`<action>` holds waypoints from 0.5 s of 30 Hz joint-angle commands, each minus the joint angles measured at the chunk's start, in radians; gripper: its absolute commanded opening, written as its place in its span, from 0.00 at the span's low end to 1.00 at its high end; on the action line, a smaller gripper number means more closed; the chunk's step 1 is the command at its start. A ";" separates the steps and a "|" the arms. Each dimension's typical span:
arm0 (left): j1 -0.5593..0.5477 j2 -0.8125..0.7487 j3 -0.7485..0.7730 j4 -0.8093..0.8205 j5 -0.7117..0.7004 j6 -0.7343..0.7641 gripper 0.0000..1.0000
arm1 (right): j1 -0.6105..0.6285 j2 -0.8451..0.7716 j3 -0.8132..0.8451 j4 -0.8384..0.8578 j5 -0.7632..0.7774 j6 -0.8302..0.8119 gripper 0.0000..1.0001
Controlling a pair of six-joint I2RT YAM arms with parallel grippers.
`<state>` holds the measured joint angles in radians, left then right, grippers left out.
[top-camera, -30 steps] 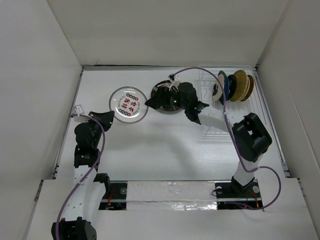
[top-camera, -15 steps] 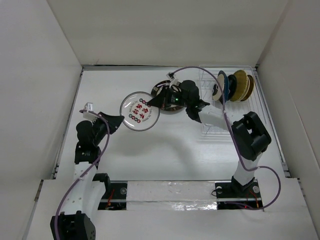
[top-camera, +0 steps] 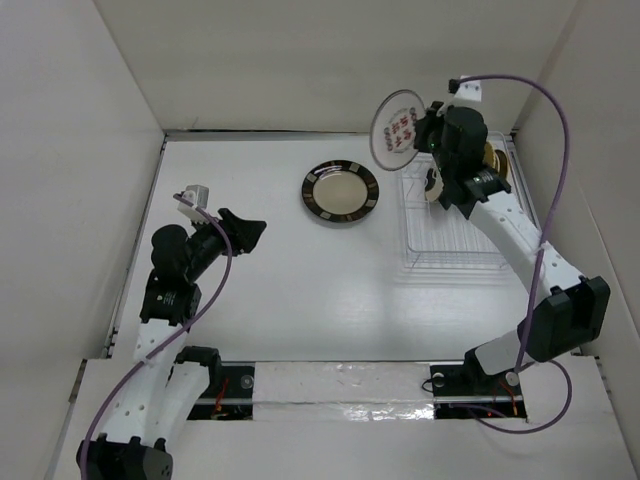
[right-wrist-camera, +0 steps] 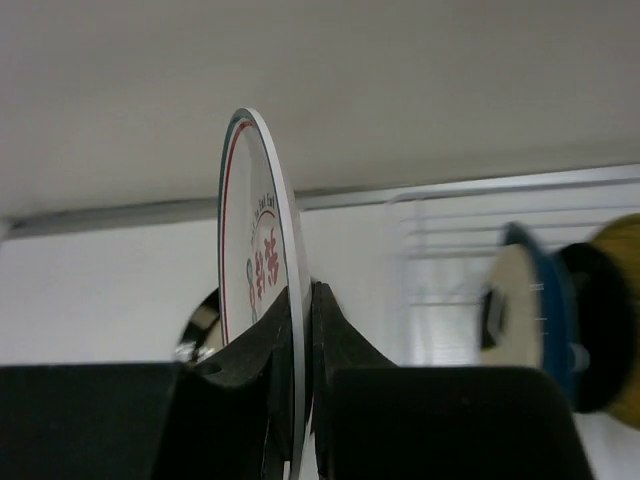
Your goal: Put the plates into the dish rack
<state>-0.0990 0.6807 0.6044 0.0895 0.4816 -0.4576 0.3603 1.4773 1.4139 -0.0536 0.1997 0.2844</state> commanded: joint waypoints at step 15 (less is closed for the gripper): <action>-0.062 0.002 0.032 -0.088 -0.127 0.132 0.51 | -0.030 0.370 0.488 -0.342 0.595 -0.591 0.00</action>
<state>-0.1562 0.6823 0.6044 -0.0204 0.3687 -0.3489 0.3531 1.8656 1.8046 -0.3889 0.7429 -0.2016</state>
